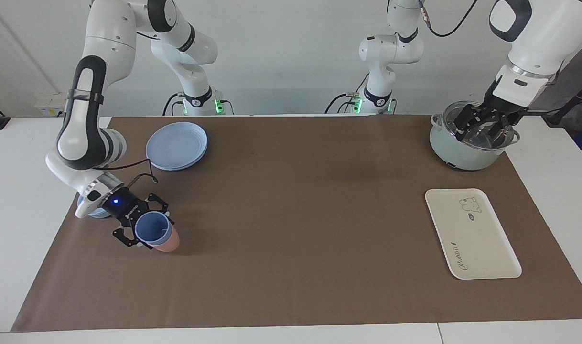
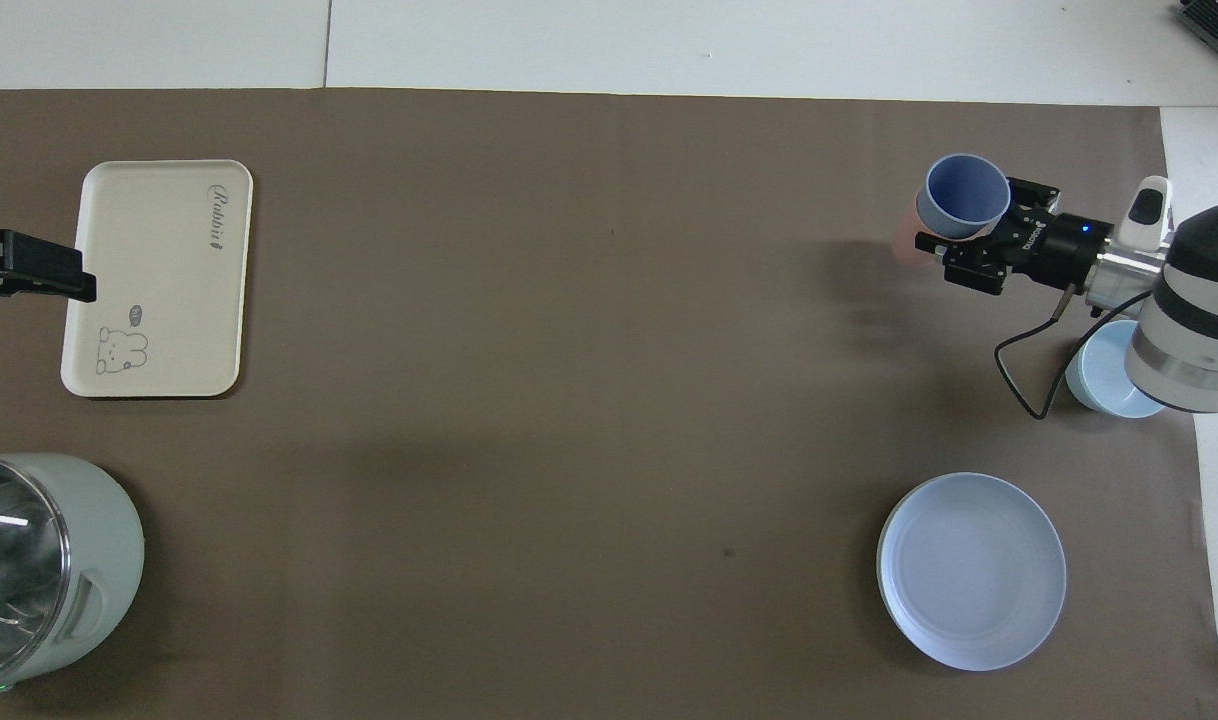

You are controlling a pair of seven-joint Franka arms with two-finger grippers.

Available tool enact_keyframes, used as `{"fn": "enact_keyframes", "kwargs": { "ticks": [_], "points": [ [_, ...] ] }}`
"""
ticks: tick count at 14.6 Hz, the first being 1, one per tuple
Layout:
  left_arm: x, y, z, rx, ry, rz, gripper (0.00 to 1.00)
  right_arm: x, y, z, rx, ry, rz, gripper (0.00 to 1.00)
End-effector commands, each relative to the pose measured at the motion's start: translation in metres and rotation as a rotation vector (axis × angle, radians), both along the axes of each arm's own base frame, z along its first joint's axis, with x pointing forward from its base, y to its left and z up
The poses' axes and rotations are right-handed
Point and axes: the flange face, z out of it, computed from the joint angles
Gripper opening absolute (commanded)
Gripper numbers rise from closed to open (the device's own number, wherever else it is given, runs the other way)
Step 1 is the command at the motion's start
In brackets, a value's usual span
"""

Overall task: Place cup on tray
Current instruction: 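Carry the blue cup inward with the right gripper while the left gripper approaches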

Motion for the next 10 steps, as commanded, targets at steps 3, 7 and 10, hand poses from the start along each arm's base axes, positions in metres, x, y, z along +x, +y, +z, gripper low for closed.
{"fn": "enact_keyframes", "kwargs": {
  "ticks": [3,7,10],
  "points": [
    [-0.001,-0.001,0.002,-0.078,-0.040,0.031,1.00,-0.001,0.034,0.069,-0.124,0.108,-0.102,0.00],
    [0.004,-0.021,0.002,-0.208,-0.044,0.090,0.99,0.002,0.086,0.101,-0.232,0.198,-0.178,0.00],
    [0.021,-0.079,-0.011,-0.307,-0.013,0.263,0.95,-0.002,0.142,0.124,-0.337,0.248,-0.208,0.00]
  ]
}}
